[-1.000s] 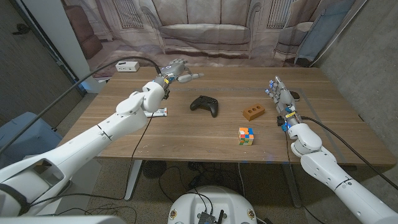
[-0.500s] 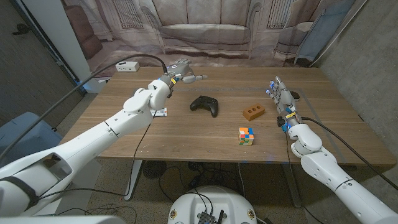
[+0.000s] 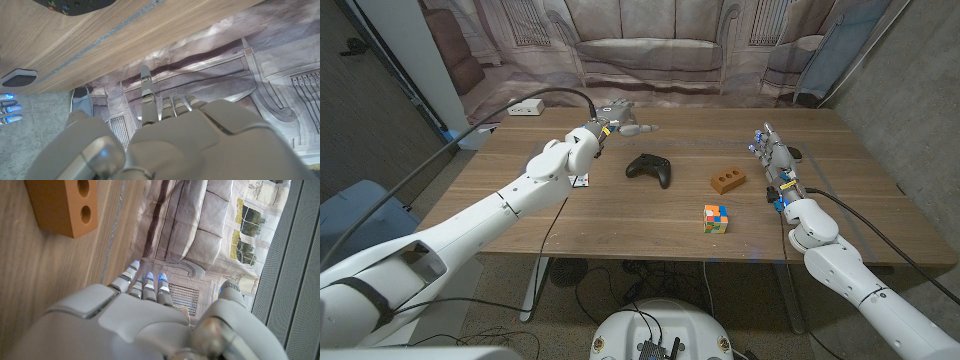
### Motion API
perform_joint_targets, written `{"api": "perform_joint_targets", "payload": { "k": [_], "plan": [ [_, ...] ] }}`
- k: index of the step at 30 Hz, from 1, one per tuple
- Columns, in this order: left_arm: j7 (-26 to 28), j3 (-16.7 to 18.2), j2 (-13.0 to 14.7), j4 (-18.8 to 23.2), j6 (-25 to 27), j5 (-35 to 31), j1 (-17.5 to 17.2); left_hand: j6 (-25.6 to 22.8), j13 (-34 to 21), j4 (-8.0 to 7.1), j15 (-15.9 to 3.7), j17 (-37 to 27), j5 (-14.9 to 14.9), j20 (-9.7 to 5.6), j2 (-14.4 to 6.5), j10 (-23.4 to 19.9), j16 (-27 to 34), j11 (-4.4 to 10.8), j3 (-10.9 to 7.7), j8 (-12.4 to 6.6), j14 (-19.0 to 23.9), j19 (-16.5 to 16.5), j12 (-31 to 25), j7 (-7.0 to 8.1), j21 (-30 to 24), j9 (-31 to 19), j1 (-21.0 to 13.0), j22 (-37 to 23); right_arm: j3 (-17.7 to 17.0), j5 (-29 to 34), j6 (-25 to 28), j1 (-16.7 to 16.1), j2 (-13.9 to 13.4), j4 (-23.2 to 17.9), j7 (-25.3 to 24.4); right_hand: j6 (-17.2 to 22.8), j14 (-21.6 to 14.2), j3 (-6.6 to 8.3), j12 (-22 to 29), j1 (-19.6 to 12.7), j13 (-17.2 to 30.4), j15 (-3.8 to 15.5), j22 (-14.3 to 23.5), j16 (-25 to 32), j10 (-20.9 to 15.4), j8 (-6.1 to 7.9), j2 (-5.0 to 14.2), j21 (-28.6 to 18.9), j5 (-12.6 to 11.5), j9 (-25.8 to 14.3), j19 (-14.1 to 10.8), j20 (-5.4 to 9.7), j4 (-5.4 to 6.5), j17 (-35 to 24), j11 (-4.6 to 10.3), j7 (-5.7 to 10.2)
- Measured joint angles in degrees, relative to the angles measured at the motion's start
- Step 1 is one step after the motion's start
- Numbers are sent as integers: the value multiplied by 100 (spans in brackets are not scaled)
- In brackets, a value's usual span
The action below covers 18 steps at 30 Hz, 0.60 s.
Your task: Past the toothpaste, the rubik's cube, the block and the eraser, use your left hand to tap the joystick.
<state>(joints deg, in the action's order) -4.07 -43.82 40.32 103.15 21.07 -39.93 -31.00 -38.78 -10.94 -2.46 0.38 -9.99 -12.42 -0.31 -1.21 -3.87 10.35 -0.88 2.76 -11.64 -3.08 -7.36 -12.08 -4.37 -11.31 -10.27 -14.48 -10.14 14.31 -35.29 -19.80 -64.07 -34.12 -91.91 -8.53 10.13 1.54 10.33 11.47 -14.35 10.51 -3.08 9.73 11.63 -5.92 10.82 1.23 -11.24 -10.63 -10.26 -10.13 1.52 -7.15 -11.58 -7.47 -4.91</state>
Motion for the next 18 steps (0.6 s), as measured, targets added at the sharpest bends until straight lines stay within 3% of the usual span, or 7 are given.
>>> {"api": "perform_joint_targets", "payload": {
  "k": [2,7,12,18],
  "plan": [
    [-31,-6,-13,-18,-16,22,14,12,0,-22,-13,0,0,30,-1,8,0,8,23,0,-13,-30,0,-38,0,0,1,0,-3,-4,1,7,-2,12,8,0,0,0,0,0,0,0,0,0,0,0,0,0,0,0,0,0,0,0,0,0],
    [-153,-22,-37,-57,-55,112,45,-11,0,-41,-46,0,-27,197,-38,39,0,39,41,21,-46,-73,0,-328,0,0,38,0,-6,-9,1,24,-2,39,11,0,0,0,0,0,0,0,0,0,0,0,0,0,0,0,0,0,0,0,0,0],
    [-221,-39,-91,-154,-88,205,108,-10,-14,-30,-46,0,-44,353,-38,39,0,39,65,21,-78,-85,0,-343,0,0,38,0,-6,-22,1,31,-2,58,29,0,0,0,0,0,0,0,0,0,0,0,0,0,0,0,0,1,0,0,0,0],
    [-310,-56,-124,-226,-120,344,157,-10,-14,-31,-41,0,-44,353,-38,39,0,39,65,21,-82,-85,0,-342,0,0,37,0,-6,-27,5,40,-2,79,30,0,0,0,0,0,0,0,0,0,0,0,0,0,0,0,0,1,0,0,0,0]
  ]
}}
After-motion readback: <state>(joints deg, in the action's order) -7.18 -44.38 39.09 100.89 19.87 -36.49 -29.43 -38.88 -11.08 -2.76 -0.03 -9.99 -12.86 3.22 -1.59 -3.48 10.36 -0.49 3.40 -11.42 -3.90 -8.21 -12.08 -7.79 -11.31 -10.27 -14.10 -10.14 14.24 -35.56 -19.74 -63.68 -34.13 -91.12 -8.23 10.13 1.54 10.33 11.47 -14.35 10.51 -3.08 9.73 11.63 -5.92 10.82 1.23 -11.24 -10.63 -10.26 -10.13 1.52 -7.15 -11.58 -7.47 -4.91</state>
